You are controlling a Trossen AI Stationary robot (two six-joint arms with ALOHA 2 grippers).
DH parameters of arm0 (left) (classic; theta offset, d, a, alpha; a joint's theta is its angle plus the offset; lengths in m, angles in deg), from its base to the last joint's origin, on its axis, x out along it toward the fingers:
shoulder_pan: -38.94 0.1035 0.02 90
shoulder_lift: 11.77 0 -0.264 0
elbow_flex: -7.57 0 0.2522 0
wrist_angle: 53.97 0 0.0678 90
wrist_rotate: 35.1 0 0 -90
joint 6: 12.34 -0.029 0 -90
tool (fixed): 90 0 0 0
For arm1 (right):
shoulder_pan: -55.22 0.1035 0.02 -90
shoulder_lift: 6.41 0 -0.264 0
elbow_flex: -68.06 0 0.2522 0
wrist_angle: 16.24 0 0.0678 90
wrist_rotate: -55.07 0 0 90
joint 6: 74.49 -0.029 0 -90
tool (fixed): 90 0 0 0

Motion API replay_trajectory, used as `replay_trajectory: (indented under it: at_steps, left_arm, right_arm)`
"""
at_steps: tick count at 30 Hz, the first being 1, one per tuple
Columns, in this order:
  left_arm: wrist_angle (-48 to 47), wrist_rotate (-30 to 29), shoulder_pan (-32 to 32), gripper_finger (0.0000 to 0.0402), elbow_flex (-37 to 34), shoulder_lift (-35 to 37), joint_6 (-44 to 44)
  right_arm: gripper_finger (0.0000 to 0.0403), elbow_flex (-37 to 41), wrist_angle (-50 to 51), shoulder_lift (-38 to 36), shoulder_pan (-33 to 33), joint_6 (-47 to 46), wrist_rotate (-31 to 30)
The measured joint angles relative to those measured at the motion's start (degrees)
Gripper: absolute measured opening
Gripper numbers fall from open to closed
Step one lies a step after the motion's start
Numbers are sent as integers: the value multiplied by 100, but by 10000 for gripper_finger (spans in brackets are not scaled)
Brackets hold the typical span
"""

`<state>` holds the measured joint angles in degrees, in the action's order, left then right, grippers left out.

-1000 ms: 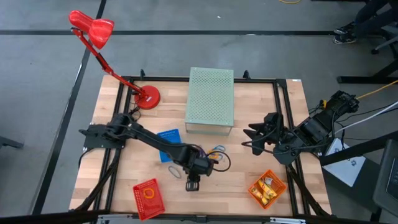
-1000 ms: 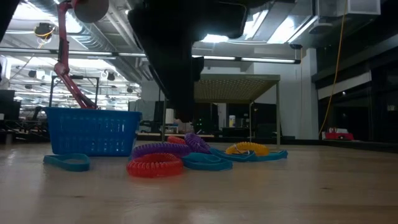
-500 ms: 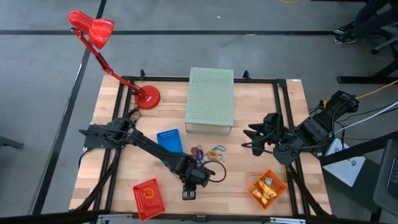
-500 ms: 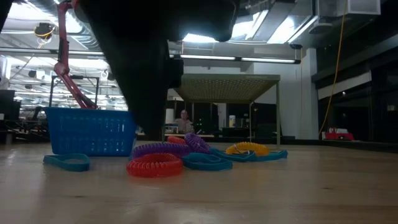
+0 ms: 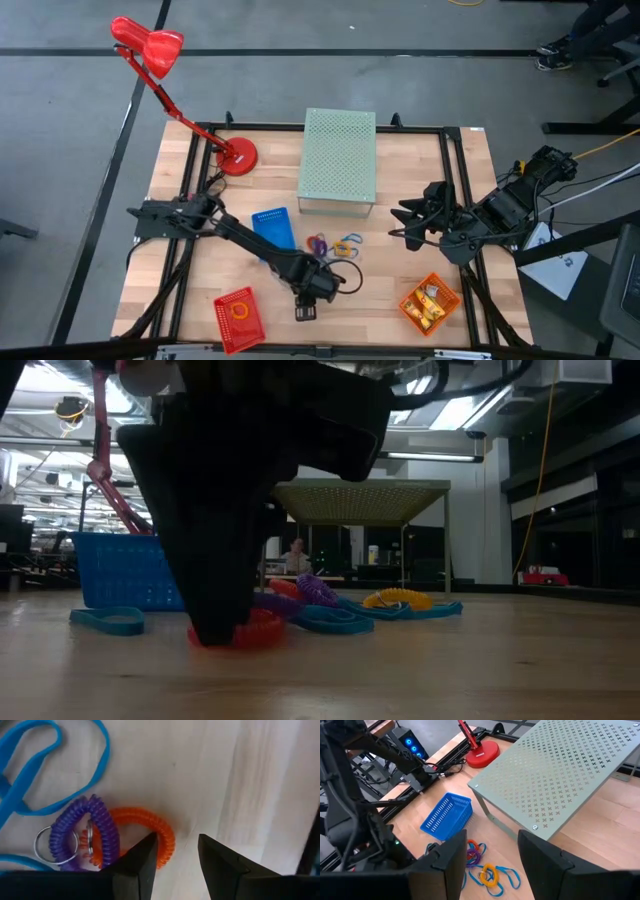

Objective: Pick & Place Office Desk Supplies
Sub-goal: Put the orange spring keychain into the red basket

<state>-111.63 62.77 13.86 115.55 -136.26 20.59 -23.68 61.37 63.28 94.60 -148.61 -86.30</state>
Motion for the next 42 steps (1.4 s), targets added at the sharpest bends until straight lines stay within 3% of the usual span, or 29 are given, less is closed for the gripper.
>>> replay_trajectory:
  at_steps: [8,15,21,25,30,34,38,42]
  left_arm:
    - [-56,-408,41,125,-2,-11,348]
    - [-106,-139,152,15,-11,-19,246]
    - [130,526,449,10,-45,15,96]
    - [841,1177,737,3,-41,165,-8]
    - [2328,2673,1144,3,-24,415,-70]
    - [3603,3370,1400,3,-26,659,202]
    - [4037,3438,1562,2,-22,1021,301]
    - [3510,3237,1594,3,-24,1403,107]
  right_arm:
    - [178,0,2,0,0,72,-3]
    - [178,0,2,0,0,112,-6]
    - [178,0,2,0,0,115,-20]
    - [178,0,0,0,0,115,-20]
    - [178,0,-3,0,0,123,-18]
    - [178,0,-34,-2,0,128,-5]
    - [178,0,-42,-1,4,146,-5]
    - [178,0,-42,0,4,170,-6]
